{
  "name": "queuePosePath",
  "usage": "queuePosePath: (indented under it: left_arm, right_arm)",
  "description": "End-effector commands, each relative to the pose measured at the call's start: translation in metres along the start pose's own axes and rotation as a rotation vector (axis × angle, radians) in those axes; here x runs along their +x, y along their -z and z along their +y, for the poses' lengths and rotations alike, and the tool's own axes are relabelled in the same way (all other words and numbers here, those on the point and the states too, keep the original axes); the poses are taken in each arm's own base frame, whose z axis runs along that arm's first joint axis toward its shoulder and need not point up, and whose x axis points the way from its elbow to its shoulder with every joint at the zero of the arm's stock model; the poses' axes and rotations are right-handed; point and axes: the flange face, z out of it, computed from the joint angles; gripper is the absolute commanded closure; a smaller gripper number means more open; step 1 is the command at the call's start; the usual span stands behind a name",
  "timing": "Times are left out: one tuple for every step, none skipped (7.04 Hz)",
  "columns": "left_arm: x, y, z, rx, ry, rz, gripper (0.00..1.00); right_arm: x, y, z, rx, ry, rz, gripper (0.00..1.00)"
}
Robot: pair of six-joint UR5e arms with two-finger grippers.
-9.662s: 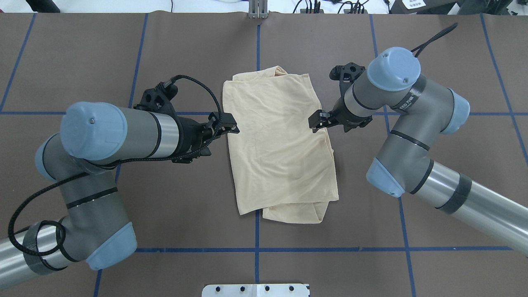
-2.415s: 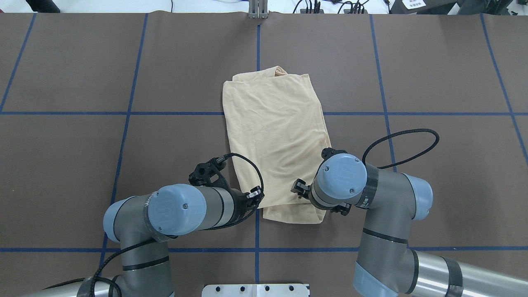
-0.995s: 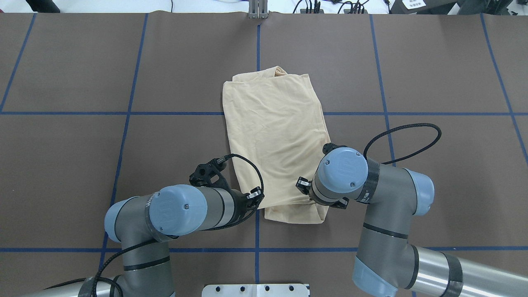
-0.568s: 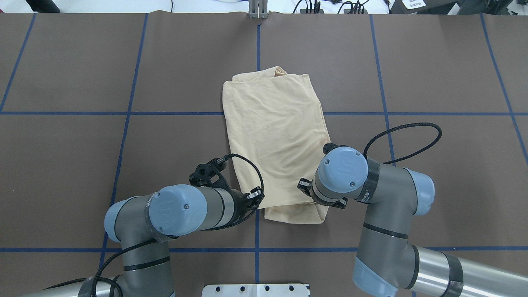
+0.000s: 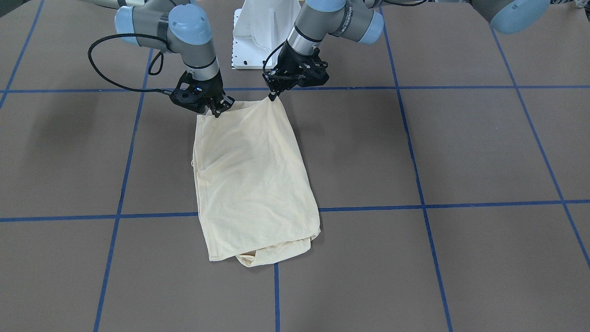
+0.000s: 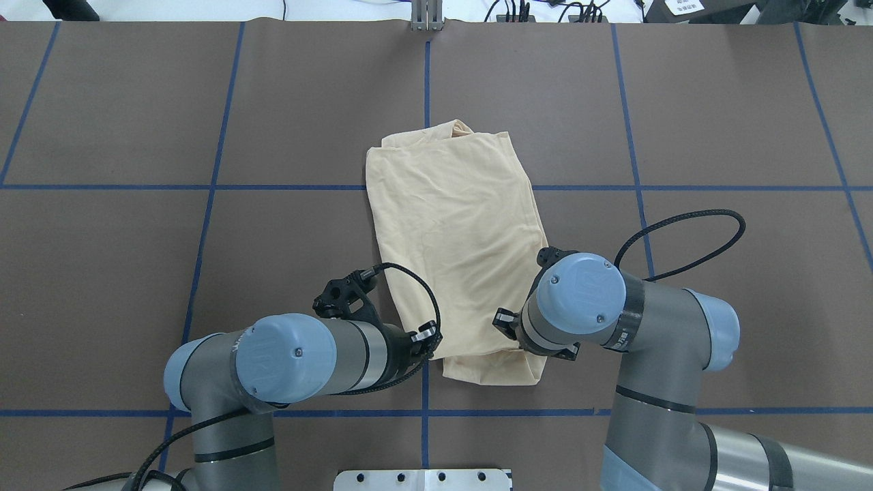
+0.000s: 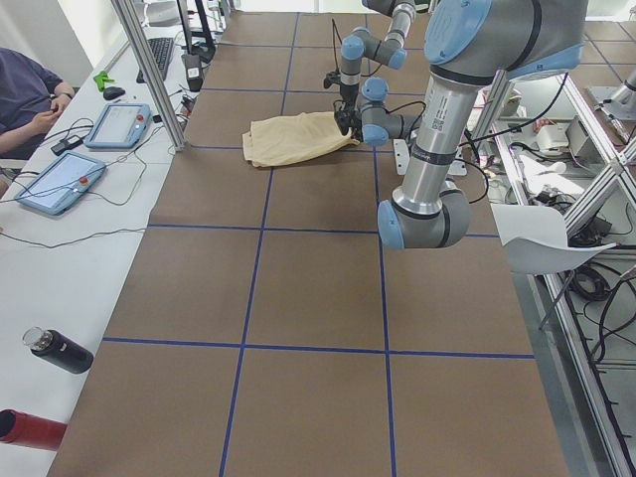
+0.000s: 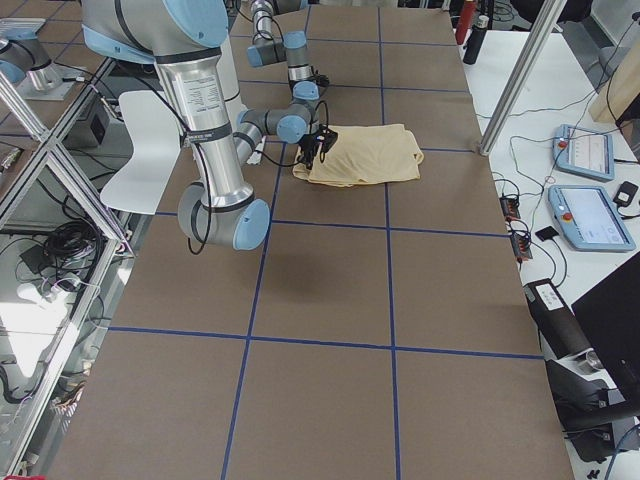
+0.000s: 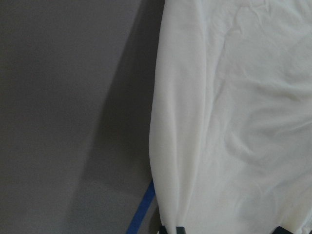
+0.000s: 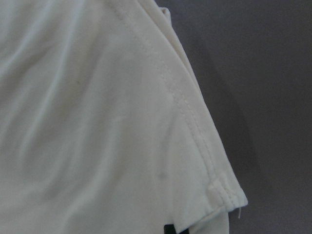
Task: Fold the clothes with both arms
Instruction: 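Grasp the shirt's near edge with both grippers, then lift the near edge with both grippers and fold it over toward the far edge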
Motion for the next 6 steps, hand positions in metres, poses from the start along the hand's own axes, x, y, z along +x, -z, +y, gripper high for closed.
queuePosePath:
  left_arm:
    - [-0.008, 0.012, 0.047, -0.074, -0.025, -0.048, 1.00]
    - [-0.011, 0.019, 0.070, -0.104, -0.038, -0.067, 1.00]
    - [-0.008, 0.030, 0.074, -0.113, -0.040, -0.058, 1.00]
    - [-0.007, 0.043, 0.073, -0.118, -0.041, -0.045, 1.00]
    - [-0.003, 0.048, 0.067, -0.110, -0.045, -0.033, 1.00]
    - [0.006, 0.052, 0.035, -0.060, -0.036, -0.019, 1.00]
  right_arm:
    - [0.009, 0.005, 0.045, -0.077, 0.041, 0.046, 1.00]
    - [0.012, 0.010, 0.061, -0.094, 0.060, 0.047, 1.00]
    - [0.011, 0.017, 0.064, -0.098, 0.064, 0.038, 1.00]
    - [0.008, 0.018, 0.057, -0.089, 0.060, 0.035, 1.00]
    - [0.003, 0.033, 0.019, -0.052, 0.022, 0.006, 1.00]
    - [-0.002, 0.054, -0.018, -0.028, 0.014, -0.027, 1.00]
